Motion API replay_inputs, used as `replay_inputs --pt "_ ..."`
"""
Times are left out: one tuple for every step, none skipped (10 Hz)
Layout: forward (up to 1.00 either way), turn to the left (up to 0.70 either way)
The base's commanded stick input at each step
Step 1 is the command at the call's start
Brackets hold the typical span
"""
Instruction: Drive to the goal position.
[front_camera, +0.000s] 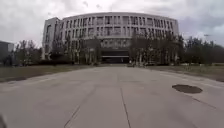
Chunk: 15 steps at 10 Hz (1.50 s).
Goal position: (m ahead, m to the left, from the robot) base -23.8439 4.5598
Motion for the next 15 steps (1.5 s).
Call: replay_inputs --pt "0.70 -0.11" --pt "0.70 -0.18" --pt "0.70 -0.24" --pt "0.70 -0.19" --pt "0.70 0.00" --pt "0.70 0.00" --pt "0.70 0.00" --pt "0.70 0.00" --pt "0.70 0.00" --pt "0.70 0.00" --pt "0.70 0.00" --pt "0.70 0.00" --pt "0.70 0.00" --pt "0.70 0.00" --pt "0.70 0.00"
